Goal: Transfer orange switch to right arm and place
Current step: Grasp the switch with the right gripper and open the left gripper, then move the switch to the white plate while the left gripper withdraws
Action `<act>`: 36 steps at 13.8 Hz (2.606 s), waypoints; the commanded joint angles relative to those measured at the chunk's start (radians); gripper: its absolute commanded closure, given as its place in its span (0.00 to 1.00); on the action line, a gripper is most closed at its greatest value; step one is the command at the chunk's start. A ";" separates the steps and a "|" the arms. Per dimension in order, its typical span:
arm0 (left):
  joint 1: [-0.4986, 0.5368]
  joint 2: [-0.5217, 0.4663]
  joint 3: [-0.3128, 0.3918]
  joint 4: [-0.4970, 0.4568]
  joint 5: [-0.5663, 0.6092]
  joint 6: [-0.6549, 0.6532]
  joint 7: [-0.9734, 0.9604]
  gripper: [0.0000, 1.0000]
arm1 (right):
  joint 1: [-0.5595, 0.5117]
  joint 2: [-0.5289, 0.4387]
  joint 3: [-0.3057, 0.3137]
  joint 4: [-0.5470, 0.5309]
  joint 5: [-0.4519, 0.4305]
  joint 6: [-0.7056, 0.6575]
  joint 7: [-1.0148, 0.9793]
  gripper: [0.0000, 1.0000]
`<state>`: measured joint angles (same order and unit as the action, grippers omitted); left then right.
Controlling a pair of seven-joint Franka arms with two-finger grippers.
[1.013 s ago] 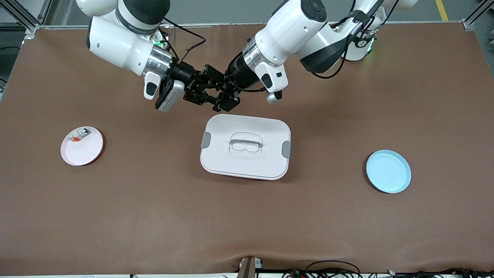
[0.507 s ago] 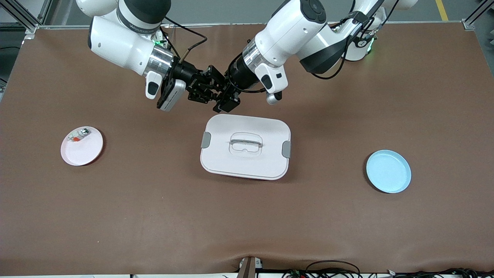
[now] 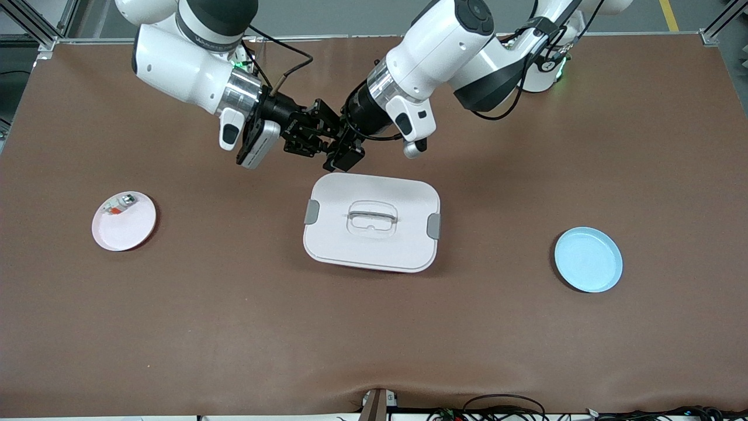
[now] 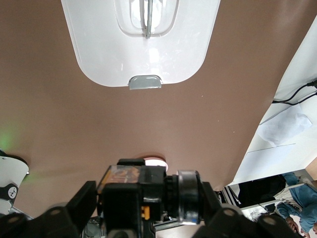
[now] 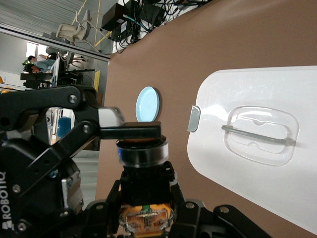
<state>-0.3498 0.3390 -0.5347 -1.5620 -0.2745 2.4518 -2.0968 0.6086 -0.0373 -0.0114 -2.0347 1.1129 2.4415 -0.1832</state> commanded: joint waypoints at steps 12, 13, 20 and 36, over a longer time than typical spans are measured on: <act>0.136 -0.100 -0.002 -0.157 0.089 -0.005 -0.008 0.00 | -0.280 0.025 -0.013 0.076 -0.537 -0.330 -0.401 1.00; 0.158 -0.115 -0.004 -0.170 0.089 -0.005 0.001 0.00 | -0.320 0.023 -0.012 0.079 -0.574 -0.360 -0.482 1.00; 0.218 -0.209 -0.002 -0.292 0.095 -0.005 0.133 0.00 | -0.513 0.025 -0.013 0.056 -0.927 -0.487 -0.905 1.00; 0.432 -0.247 -0.004 -0.395 0.120 -0.241 0.758 0.00 | -0.762 0.049 -0.015 -0.162 -1.127 -0.234 -1.378 1.00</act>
<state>0.0460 0.1321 -0.5310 -1.9361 -0.1686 2.2580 -1.4517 -0.1050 0.0148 -0.0427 -2.1557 0.0056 2.1544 -1.5074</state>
